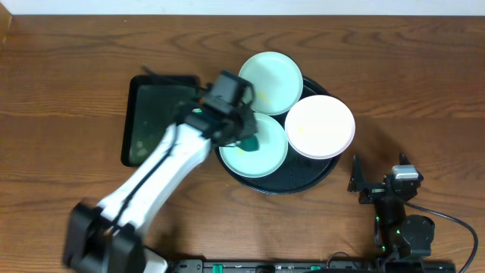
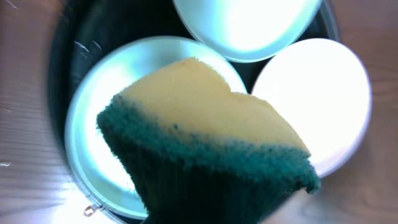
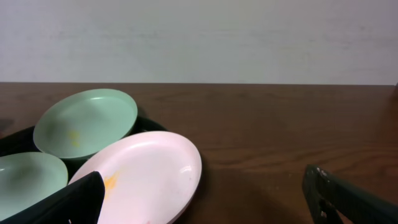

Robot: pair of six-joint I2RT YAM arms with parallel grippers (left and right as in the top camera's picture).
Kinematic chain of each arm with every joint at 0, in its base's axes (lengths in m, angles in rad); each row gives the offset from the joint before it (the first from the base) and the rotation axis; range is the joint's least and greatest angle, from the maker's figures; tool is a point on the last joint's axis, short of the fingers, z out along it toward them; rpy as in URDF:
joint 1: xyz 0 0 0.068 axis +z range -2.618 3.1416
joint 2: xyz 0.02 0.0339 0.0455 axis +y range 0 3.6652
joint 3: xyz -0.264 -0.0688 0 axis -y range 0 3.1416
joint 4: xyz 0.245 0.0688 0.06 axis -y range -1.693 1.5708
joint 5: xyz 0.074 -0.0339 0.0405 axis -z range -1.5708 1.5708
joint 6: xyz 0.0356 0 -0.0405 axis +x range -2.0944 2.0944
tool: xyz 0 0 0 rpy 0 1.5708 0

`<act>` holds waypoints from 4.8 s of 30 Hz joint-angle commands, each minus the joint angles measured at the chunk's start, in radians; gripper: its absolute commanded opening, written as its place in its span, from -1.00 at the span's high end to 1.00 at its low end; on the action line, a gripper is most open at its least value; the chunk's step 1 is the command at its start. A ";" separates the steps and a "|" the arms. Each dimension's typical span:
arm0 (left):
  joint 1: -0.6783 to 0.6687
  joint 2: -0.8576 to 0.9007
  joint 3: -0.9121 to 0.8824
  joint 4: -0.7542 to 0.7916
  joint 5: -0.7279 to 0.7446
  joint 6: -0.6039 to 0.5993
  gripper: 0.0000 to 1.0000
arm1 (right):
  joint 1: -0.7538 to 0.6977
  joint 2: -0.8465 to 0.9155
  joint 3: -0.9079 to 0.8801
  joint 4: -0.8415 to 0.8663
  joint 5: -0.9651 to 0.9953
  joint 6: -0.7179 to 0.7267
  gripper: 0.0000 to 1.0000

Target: Clean dirty plates on tray and stack at the side

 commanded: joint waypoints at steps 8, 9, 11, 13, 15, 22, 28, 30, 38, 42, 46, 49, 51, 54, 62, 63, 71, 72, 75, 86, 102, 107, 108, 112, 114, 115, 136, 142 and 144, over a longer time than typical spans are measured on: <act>-0.084 0.214 -0.007 0.163 -0.062 -0.206 0.85 | 0.005 -0.005 -0.003 -0.003 0.006 -0.015 -0.99; -0.092 0.226 -0.007 0.174 -0.063 -0.206 0.85 | 0.005 -0.004 -0.003 -0.003 0.006 -0.015 -0.98; -0.103 0.242 -0.007 0.187 -0.082 -0.206 0.85 | 0.005 -0.004 -0.003 -0.003 0.006 -0.015 -0.98; -0.110 0.255 -0.007 0.187 -0.136 -0.206 0.67 | 0.005 -0.005 -0.003 -0.003 0.006 -0.015 -0.99; -0.111 0.260 -0.008 0.175 -0.182 -0.204 0.28 | 0.005 -0.004 -0.003 -0.003 0.006 -0.015 -0.98; -0.103 0.253 -0.007 0.159 -0.213 -0.134 0.13 | 0.005 -0.004 -0.003 -0.003 0.006 -0.015 -0.99; -0.103 0.179 -0.007 0.160 -0.211 -0.134 -0.13 | 0.005 -0.004 -0.003 -0.003 0.006 -0.015 -0.98; -0.103 0.145 -0.007 0.159 -0.211 -0.134 -0.29 | 0.005 -0.005 -0.003 -0.003 0.006 -0.015 -0.98; -0.084 -0.040 -0.007 0.137 -0.212 -0.130 -0.30 | 0.005 -0.004 -0.003 -0.003 0.006 -0.015 -0.98; -0.035 -0.148 -0.007 0.076 -0.212 -0.061 -0.31 | 0.005 -0.005 -0.003 -0.003 0.006 -0.015 -0.99; 0.047 -0.241 -0.007 -0.017 -0.217 -0.002 -0.31 | 0.005 -0.004 -0.003 -0.003 0.006 -0.015 -0.99; 0.126 -0.286 -0.007 -0.099 -0.220 -0.002 -0.33 | 0.005 -0.005 -0.003 -0.003 0.006 -0.015 -0.98; 0.178 -0.301 -0.007 -0.159 -0.220 -0.002 -0.52 | 0.005 -0.005 -0.003 -0.003 0.006 -0.015 -0.98; 0.233 -0.304 -0.007 -0.236 -0.220 -0.002 -0.57 | 0.005 -0.005 -0.003 -0.003 0.006 -0.015 -0.99; 0.312 -0.297 -0.008 -0.385 -0.220 -0.002 -0.64 | 0.005 -0.004 -0.003 0.000 -0.020 0.019 -0.99; 0.312 -0.297 -0.008 -0.391 -0.220 -0.002 -0.64 | 0.005 -0.004 -0.003 0.000 -0.020 0.020 -0.98; 0.312 -0.297 -0.008 -0.398 -0.220 -0.002 -0.65 | 0.005 -0.005 -0.003 0.280 -0.483 0.400 -0.98; 0.312 -0.297 -0.008 -0.399 -0.220 -0.002 -0.65 | 0.005 -0.005 -0.003 0.367 -0.523 0.429 -0.99; 0.312 -0.296 -0.008 -0.402 -0.220 -0.002 -0.65 | 0.005 -0.005 0.000 0.657 -0.529 0.458 -0.99; 0.312 -0.296 -0.008 -0.402 -0.220 -0.002 -0.66 | 0.005 0.168 0.636 0.196 -0.265 0.150 -0.99; 0.312 -0.296 -0.008 -0.402 -0.219 -0.002 -0.66 | 0.006 1.173 1.623 -1.014 -0.834 -0.006 -0.44; 0.312 -0.296 -0.008 -0.403 -0.219 -0.002 -0.65 | 0.085 1.302 1.632 -1.075 -0.449 0.087 -0.52; 0.312 -0.296 -0.008 -0.405 -0.219 -0.002 -0.65 | 0.116 1.331 1.632 -1.104 -0.358 0.088 -0.49; 0.312 -0.296 -0.008 -0.406 -0.219 -0.002 -0.66 | 0.232 1.489 1.633 -1.221 -0.235 0.079 -0.47; 0.312 -0.296 -0.008 -0.405 -0.219 -0.002 -0.66 | 0.268 1.578 1.633 -1.225 -0.228 0.085 -0.59; 0.312 -0.296 -0.008 -0.406 -0.219 -0.002 -0.65 | 0.280 1.614 1.633 -1.207 -0.229 0.099 -0.79; 0.312 -0.296 -0.008 -0.406 -0.219 -0.002 -0.66 | 0.410 2.052 1.632 -0.865 -0.220 -0.019 0.10; 0.312 -0.296 -0.008 -0.406 -0.219 -0.002 -0.66 | 0.415 2.119 1.632 -0.855 -0.203 -0.043 0.21; 0.312 -0.296 -0.008 -0.406 -0.219 -0.002 -0.65 | 0.415 2.131 1.632 -0.856 -0.204 -0.074 0.18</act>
